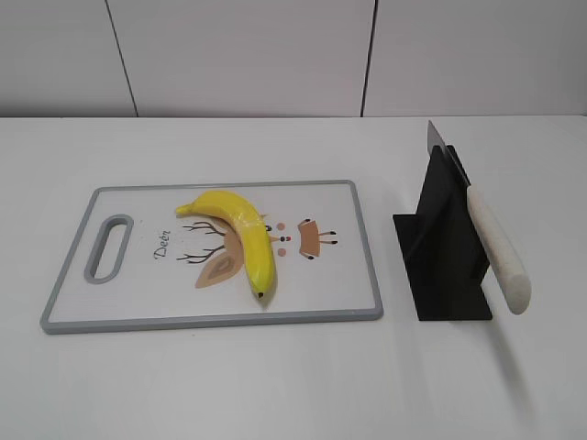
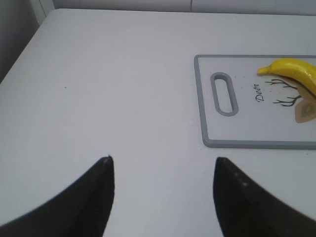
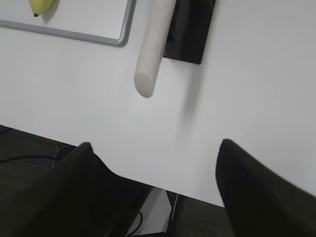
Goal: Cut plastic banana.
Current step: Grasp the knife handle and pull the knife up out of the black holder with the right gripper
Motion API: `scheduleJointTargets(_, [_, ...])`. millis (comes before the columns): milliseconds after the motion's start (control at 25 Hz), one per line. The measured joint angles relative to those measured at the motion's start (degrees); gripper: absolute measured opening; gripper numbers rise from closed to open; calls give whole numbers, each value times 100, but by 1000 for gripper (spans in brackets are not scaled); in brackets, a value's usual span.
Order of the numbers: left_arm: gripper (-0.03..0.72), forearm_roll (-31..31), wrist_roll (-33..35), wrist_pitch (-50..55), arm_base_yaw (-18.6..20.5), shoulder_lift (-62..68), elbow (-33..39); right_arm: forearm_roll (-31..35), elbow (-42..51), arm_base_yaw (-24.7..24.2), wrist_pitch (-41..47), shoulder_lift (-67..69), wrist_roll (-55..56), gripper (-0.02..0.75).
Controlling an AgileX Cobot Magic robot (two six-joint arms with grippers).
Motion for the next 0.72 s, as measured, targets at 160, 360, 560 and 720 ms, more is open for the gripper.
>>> scheduleJointTargets(160, [593,0,0,0,0,0,0,-51,-483,198,78,782,301,582])
scheduleJointTargets(360, [591,0,0,-5,0,0,0,93,-1117,204,280,1870,451,582])
scheduleJointTargets(560, [588,0,0,-5,0,0,0,419,-1341,210,311,2944,532,582])
scheduleJointTargets(720, [587,0,0,-5,0,0,0,128,-1341,210,248,3596,883,582])
